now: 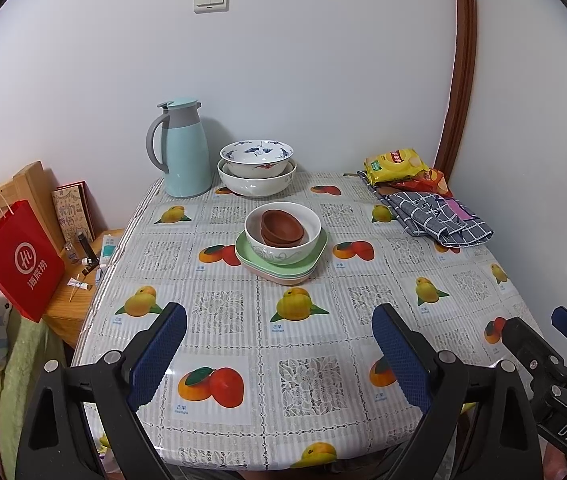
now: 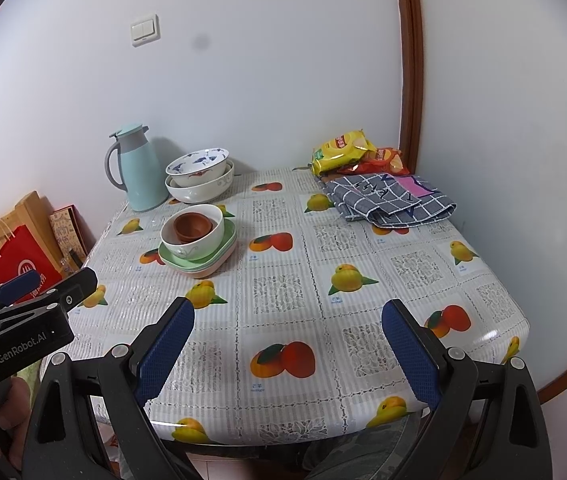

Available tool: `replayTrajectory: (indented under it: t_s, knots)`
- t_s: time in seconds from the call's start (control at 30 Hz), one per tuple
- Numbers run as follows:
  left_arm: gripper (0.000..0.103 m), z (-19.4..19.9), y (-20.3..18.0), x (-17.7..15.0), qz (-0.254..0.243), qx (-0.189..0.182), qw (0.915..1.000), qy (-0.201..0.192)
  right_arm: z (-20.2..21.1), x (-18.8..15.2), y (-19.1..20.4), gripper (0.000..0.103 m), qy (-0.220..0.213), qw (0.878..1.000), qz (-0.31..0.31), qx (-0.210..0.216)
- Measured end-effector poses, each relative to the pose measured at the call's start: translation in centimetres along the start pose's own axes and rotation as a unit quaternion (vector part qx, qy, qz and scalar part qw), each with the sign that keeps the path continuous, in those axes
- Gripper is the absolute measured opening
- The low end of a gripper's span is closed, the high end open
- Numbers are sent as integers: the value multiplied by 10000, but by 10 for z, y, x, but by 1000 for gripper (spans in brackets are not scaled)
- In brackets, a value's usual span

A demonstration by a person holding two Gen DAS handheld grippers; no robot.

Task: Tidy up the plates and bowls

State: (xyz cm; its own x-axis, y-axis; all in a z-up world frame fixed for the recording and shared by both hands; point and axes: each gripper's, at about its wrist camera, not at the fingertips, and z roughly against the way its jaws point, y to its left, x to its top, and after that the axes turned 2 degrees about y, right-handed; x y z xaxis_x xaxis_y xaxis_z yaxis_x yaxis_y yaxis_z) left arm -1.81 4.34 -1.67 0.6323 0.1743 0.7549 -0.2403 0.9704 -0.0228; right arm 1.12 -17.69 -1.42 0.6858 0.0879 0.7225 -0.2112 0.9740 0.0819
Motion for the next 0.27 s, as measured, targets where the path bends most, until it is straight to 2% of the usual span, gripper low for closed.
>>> replayTrajectory:
  t_s: [0.27]
  knots:
    - [94,-2,5,0,18,-3,10000,-61,-1,2,3,94,-24,10000,16,-6]
